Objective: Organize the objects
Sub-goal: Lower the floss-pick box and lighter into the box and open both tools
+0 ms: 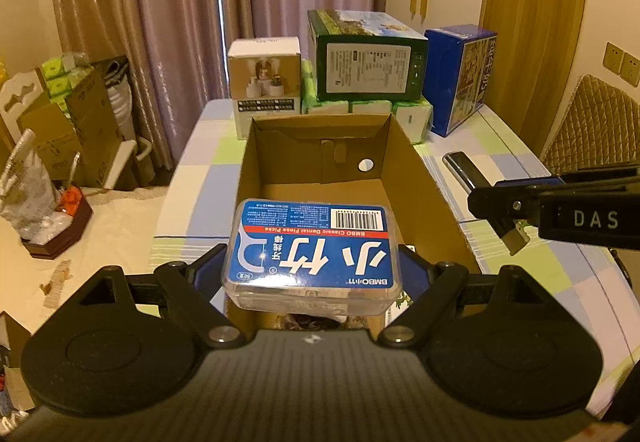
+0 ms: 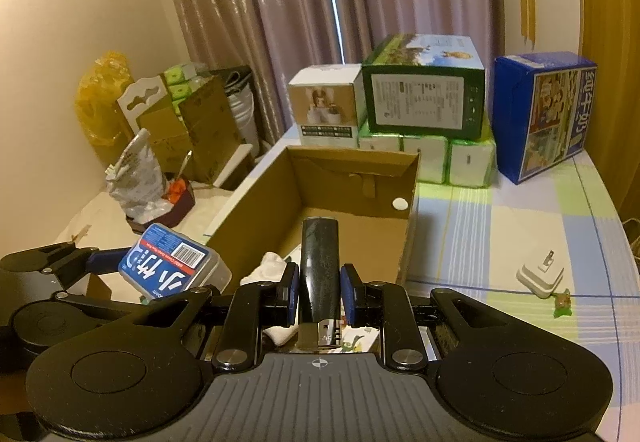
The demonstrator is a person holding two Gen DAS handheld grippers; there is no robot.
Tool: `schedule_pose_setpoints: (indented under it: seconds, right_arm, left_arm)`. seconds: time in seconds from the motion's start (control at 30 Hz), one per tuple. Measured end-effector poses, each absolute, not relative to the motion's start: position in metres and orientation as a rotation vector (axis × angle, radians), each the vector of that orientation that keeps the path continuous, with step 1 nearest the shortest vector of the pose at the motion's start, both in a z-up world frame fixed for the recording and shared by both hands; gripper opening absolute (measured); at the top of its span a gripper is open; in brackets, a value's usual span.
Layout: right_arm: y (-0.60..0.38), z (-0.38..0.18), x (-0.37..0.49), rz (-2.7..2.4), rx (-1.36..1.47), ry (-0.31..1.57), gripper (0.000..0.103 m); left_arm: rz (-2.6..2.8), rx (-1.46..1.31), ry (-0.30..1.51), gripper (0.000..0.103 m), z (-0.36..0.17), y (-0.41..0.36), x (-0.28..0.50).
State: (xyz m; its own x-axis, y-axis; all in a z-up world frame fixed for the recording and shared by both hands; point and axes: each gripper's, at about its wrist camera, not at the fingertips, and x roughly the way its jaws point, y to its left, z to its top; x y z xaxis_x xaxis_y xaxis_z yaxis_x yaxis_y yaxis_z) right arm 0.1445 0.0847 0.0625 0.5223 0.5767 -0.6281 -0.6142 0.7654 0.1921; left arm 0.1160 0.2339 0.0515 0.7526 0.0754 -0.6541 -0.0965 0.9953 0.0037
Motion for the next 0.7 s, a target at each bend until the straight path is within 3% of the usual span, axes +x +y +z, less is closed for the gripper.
schedule_pose_setpoints:
  seconds: [0.7]
  right_arm:
    - [0.093,0.037,0.190,0.695,-0.015,0.785,0.019]
  left_arm:
    - [0.057,0.017,0.771,0.084,0.020,0.242,0.168]
